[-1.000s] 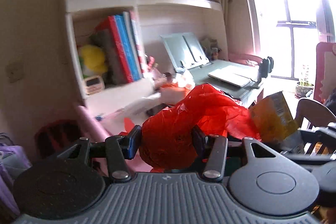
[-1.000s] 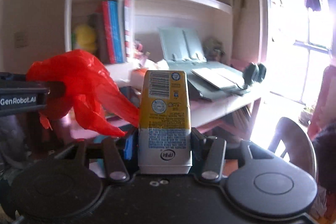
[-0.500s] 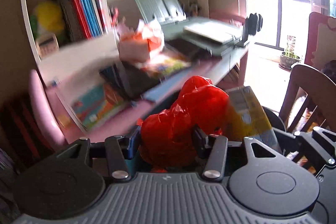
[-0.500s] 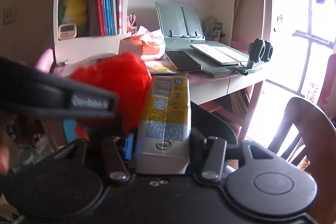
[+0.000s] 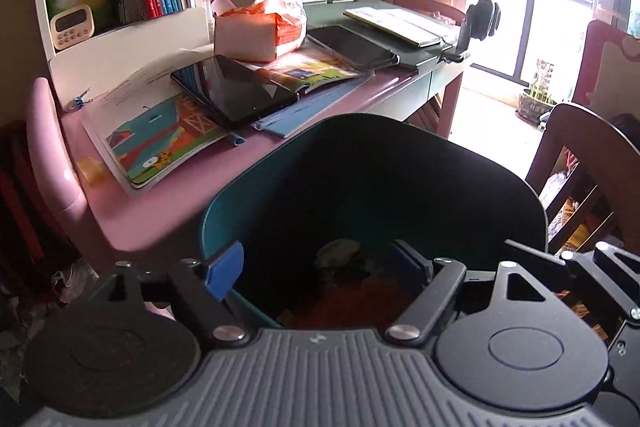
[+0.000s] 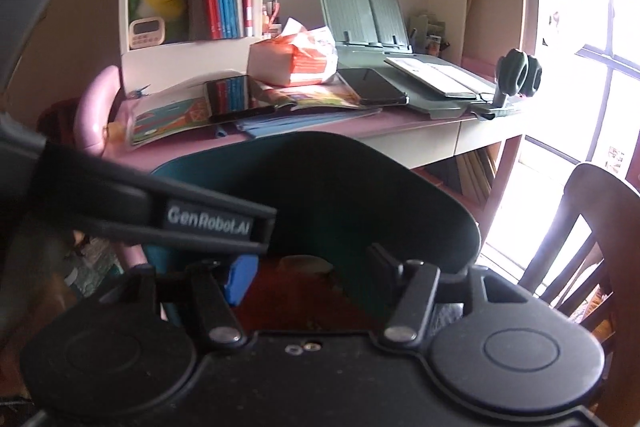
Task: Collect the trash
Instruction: 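Move both tools back down toward the wrappers under the bench, then grasp the brown chocolate wrapper with the right tool while the left tool grasps the white snack bag, then regrip the white snack bag with the left tool while the right tool holds the brown wrapper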
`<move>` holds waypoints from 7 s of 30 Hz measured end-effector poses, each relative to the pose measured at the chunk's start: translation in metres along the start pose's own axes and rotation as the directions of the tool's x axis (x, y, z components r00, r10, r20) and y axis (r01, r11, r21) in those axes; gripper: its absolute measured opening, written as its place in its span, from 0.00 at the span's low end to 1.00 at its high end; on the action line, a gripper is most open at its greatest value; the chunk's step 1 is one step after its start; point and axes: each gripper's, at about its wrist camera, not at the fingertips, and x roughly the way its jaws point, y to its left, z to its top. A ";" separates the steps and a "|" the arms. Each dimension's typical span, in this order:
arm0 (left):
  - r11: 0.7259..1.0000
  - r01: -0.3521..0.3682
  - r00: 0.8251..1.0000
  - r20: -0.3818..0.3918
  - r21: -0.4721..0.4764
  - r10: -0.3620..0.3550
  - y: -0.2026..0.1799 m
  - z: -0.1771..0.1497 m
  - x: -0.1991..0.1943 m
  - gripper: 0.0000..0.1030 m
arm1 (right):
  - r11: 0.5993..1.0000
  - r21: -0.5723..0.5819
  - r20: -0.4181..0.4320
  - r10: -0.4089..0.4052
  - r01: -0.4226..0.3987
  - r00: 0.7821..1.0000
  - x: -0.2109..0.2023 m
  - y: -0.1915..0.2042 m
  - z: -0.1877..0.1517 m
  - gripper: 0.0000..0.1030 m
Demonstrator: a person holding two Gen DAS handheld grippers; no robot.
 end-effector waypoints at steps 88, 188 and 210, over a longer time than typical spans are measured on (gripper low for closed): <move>0.794 -0.460 0.817 -0.540 -0.397 0.203 0.480 -0.687 0.178 0.79 | 0.245 -0.527 -0.787 0.221 -0.814 0.576 0.223 0.535 -0.578 0.66; 0.875 -0.285 0.777 -0.629 -0.391 -0.027 0.481 -0.639 0.008 0.01 | 0.592 -0.433 -0.675 0.287 -0.680 0.680 0.137 0.465 -0.371 0.32; 0.782 -0.320 0.707 -0.684 -0.536 -0.180 0.521 -0.779 0.136 0.57 | 0.595 -0.270 -0.807 0.290 -0.757 0.515 0.161 0.481 -0.383 0.32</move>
